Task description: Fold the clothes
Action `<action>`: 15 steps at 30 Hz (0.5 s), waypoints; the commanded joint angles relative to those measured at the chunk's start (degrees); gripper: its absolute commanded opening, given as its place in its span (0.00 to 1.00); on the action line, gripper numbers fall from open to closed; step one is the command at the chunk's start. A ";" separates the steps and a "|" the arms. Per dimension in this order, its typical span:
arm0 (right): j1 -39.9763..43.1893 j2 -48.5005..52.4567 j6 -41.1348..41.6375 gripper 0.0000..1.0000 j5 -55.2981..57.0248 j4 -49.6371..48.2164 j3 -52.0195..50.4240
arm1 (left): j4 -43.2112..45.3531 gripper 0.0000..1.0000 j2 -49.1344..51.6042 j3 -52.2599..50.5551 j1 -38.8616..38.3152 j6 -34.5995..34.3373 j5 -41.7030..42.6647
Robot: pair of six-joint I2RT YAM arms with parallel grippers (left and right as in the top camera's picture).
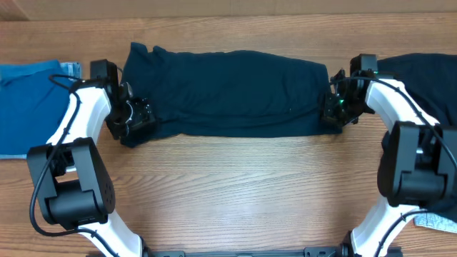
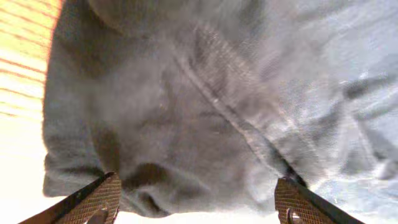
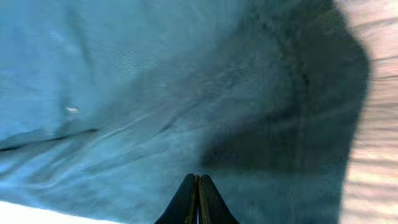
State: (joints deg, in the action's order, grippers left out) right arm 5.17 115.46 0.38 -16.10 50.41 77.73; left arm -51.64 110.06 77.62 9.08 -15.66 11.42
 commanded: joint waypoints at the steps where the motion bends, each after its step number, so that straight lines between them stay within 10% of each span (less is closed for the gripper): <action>1: 0.04 3.23 -0.17 0.04 0.15 -1.11 -0.59 | -3.43 0.78 -0.98 6.58 -0.13 2.47 4.59; 5: 0.04 4.04 0.04 0.04 0.20 -1.88 -0.59 | -5.35 0.62 -1.60 10.34 -0.50 4.13 13.97; 10: 0.04 4.04 0.04 0.04 0.20 -2.14 -0.59 | -4.63 0.15 -1.60 10.56 -7.54 13.09 14.25; 15: 0.04 4.04 0.04 0.04 0.17 -2.01 -0.59 | -1.70 0.04 -1.60 10.56 -18.10 22.64 5.88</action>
State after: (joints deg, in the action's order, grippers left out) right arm 5.26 117.34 0.40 -16.53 49.12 77.60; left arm -54.74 110.02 86.94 -2.76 -2.74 22.11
